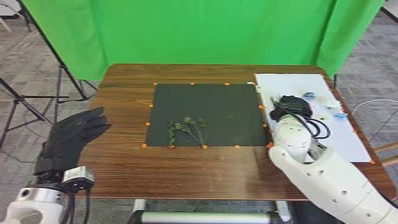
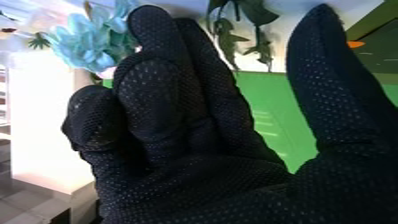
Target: Arrange flowers
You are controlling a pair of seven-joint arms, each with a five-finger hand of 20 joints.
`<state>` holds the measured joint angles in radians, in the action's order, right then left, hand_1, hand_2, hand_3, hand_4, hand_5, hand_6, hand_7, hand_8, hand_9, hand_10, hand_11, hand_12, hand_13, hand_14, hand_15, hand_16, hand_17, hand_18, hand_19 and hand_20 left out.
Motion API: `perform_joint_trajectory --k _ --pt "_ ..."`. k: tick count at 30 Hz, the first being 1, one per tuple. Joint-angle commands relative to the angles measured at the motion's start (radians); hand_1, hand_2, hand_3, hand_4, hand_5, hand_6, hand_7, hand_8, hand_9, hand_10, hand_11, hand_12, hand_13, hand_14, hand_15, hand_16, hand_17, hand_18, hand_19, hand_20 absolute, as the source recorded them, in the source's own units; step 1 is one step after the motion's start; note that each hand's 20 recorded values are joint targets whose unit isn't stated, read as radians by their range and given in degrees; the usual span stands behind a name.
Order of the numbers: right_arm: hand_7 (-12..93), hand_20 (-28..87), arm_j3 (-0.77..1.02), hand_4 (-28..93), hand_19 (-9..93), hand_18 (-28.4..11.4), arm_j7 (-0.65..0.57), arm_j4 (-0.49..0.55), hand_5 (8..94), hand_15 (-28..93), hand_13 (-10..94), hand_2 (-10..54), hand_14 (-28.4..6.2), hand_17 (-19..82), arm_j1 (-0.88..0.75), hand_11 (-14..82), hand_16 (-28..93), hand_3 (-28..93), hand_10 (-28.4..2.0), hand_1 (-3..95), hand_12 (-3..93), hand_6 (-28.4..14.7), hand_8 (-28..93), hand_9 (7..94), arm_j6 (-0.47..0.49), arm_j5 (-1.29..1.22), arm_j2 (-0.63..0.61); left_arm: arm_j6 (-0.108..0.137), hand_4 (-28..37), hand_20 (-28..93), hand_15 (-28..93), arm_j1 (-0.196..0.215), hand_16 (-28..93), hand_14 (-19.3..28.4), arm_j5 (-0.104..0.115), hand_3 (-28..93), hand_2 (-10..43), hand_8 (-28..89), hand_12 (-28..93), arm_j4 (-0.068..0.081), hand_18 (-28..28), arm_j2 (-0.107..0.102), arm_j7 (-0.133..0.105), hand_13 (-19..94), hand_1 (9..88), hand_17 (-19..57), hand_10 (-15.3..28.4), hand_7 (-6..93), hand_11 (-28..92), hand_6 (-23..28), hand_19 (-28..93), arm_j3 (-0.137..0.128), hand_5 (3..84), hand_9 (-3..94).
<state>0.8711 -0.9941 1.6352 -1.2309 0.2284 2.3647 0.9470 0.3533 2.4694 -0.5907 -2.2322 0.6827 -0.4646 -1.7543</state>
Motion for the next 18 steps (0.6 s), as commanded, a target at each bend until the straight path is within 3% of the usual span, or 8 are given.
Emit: perform_joint_trajectory --k 1,5,7,9,14,18 --pt "17 35 -0.008 -24 93 -20.1 -0.012 -0.024 72.7 75 70 -5.1 -14.5 53 -0.017 34.3 20 76 -21.3 34.4 20.5 -12.0 -7 71.4 0.023 0.000 0.026 -0.009 -20.8 9 63 0.011 -14 27.1 -0.002 83 3.6 -11 9 -0.001 22.5 0.013 0.007 25 27.2 -9.8 21.1 19.5 37 12.5 60 -0.013 43.6 38.0" --pt "21 36 -0.005 -24 93 -20.1 -0.012 -0.040 74.8 74 72 -5.6 -13.6 53 -0.017 37.1 20 77 -19.9 38.1 21.3 -9.8 -7 73.9 0.035 -0.012 0.036 -0.011 -20.8 9 64 0.011 -14 27.1 -0.003 83 3.7 -11 9 0.000 22.5 0.014 0.007 25 27.3 -9.8 21.1 19.5 37 12.5 60 -0.013 43.6 38.0" --pt "22 37 -0.001 -27 93 -20.3 -0.017 -0.047 75.9 74 73 -7.0 -12.5 54 -0.017 39.4 21 75 -18.6 43.9 22.2 -8.8 8 75.7 0.043 -0.021 0.045 -0.010 -20.9 9 64 0.011 -14 27.2 0.000 83 3.7 -11 9 0.000 22.5 0.014 0.006 25 27.3 -9.8 21.1 19.5 37 12.5 60 -0.012 43.6 37.9" --pt "24 40 0.002 -28 93 -20.8 -0.010 -0.053 77.4 74 74 -7.7 -11.6 53 -0.022 40.7 22 73 -17.6 48.8 23.7 -7.8 14 77.0 0.050 -0.009 0.050 -0.011 -20.9 9 64 0.011 -14 27.2 -0.004 83 3.7 -11 9 -0.001 22.5 0.015 0.009 25 27.3 -9.8 21.1 19.6 37 12.4 60 -0.014 43.6 37.9" --pt "25 43 0.009 -28 93 -21.1 -0.007 -0.068 80.3 74 75 -7.1 -10.4 53 -0.030 38.8 23 72 -14.5 53.6 30.8 -5.9 16 80.3 0.057 -0.009 0.063 -0.011 -20.8 9 64 0.010 -14 27.2 -0.002 83 3.8 -11 9 -0.001 22.5 0.016 0.009 25 27.3 -9.8 21.1 19.8 37 12.4 60 -0.015 43.6 37.9" --pt "26 44 0.017 -28 93 -21.2 0.004 -0.067 80.7 74 76 -6.5 -9.6 53 -0.042 38.5 23 72 -14.2 54.5 32.0 -4.7 17 81.3 0.043 -0.015 0.066 -0.013 -20.8 9 64 0.007 -14 27.1 -0.004 83 3.9 -11 9 0.000 22.5 0.018 0.014 25 27.3 -9.8 21.1 19.8 37 12.4 60 -0.014 43.6 37.9"
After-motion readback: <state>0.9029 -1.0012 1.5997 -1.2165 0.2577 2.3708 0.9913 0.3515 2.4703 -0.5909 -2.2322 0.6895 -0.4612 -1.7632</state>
